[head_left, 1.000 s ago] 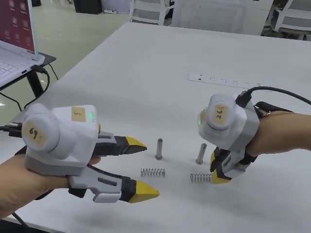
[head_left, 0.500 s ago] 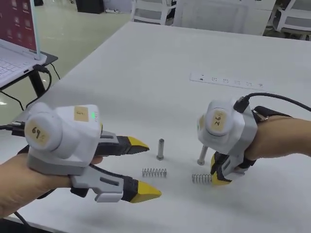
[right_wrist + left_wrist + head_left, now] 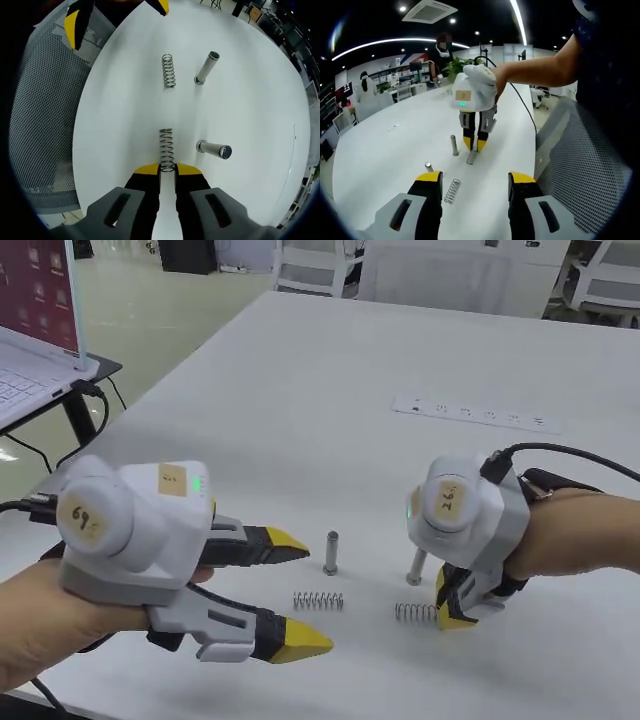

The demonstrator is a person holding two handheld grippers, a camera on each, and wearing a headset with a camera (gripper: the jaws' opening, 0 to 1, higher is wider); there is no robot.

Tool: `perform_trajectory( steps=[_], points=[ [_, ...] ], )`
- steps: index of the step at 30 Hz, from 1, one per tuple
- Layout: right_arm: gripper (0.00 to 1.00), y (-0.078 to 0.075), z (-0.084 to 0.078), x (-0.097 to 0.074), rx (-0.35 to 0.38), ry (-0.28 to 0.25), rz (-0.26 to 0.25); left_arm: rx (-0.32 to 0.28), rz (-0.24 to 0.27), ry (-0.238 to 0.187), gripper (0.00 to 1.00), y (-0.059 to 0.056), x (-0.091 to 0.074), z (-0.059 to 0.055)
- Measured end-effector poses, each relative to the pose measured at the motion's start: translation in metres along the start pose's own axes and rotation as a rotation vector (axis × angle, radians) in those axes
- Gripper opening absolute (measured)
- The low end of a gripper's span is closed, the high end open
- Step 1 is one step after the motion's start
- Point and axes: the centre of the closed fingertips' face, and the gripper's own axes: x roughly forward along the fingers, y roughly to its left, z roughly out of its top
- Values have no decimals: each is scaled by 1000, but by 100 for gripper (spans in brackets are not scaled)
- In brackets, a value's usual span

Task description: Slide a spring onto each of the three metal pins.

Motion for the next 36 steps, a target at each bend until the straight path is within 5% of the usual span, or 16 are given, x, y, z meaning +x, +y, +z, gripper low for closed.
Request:
perform_trajectory(
  steps=[18,36],
  points=[
    [8,8,18,-34,17,-67,-33,58,-54,25,45,-1,14,10],
    [8,22,57,-76,-4,-180,-55,109,-105,41,38,4,32,17]
  ],
)
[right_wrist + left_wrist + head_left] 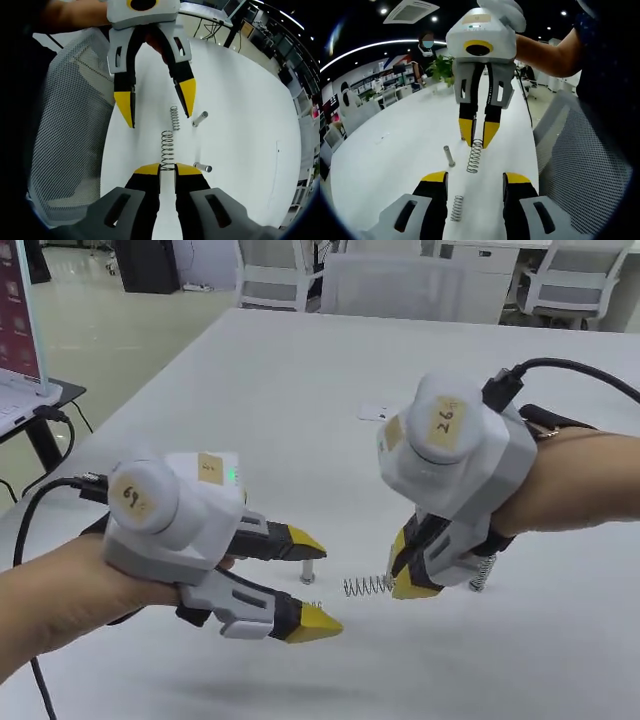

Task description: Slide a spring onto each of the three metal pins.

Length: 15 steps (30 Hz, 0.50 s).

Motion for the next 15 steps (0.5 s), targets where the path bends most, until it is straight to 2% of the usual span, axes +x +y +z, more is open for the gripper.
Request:
perform_trajectory(
  steps=[6,15],
  points=[
    [8,1,6,-3,-6,-8,-6,17,-4,2,32,1,4,1],
    [8,3,9,-6,-5,-14,-11,49,-9,-8,18,1,9,5]
  ],
)
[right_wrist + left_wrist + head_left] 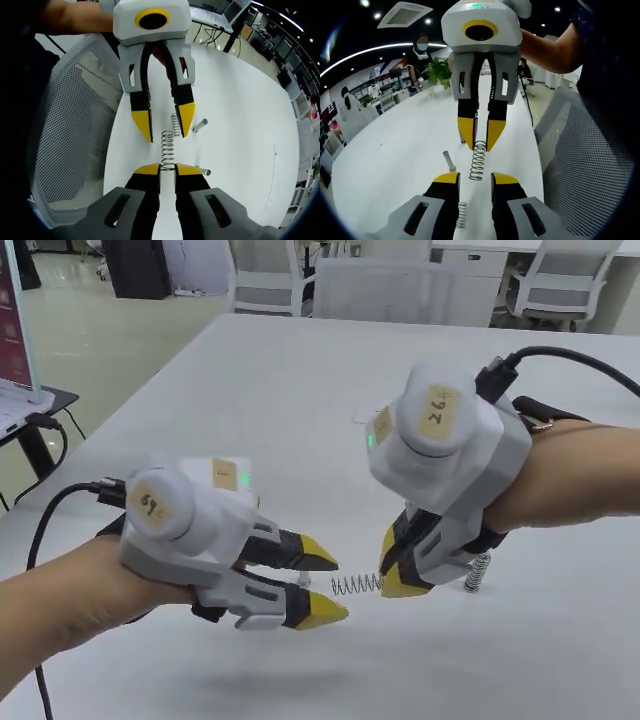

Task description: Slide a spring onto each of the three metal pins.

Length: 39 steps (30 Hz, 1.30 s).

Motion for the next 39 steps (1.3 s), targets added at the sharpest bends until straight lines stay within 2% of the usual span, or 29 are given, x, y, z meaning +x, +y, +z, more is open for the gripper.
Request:
perform_trajectory(
  steps=[6,11,24,39],
  points=[
    [8,0,0,-1,5,1,-1,22,-1,-6,7,-1,3,3],
    [8,1,-1,-1,4,5,-2,34,-4,-8,3,-3,4,5],
    [8,3,3,-9,-6,-10,-15,49,-6,-1,3,-5,7,5],
    [8,6,22,-22,-32,-63,-29,47,-9,-13,2,-7,8,7]
  ],
)
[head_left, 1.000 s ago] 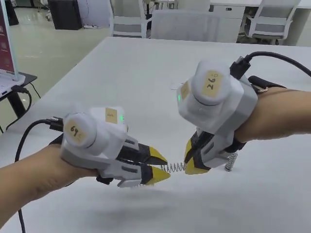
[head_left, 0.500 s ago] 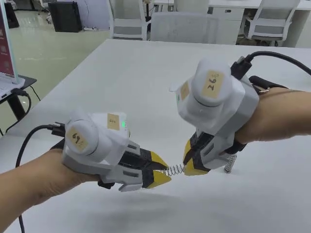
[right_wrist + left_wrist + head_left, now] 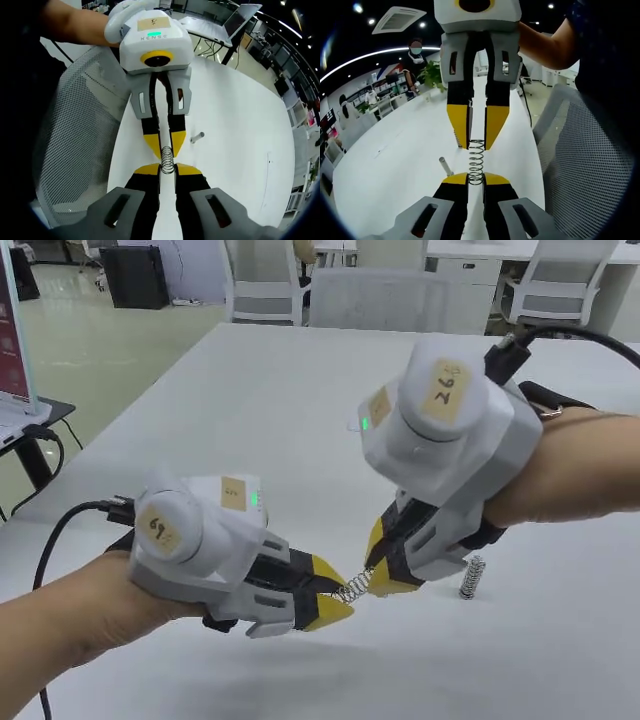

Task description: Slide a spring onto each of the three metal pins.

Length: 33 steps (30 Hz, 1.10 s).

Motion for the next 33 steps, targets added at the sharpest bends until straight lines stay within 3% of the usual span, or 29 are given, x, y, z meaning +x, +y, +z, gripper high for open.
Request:
perform_trajectory(
  steps=[6,17,33],
  points=[
    [8,0,8,-2,-8,-22,-4,-2,1,-10,2,0,0,2],
    [9,-4,7,0,5,-41,-6,-19,-2,-26,2,1,-2,0],
    [12,0,12,3,64,-120,38,-34,-4,-44,2,1,-3,-1]
  ],
)
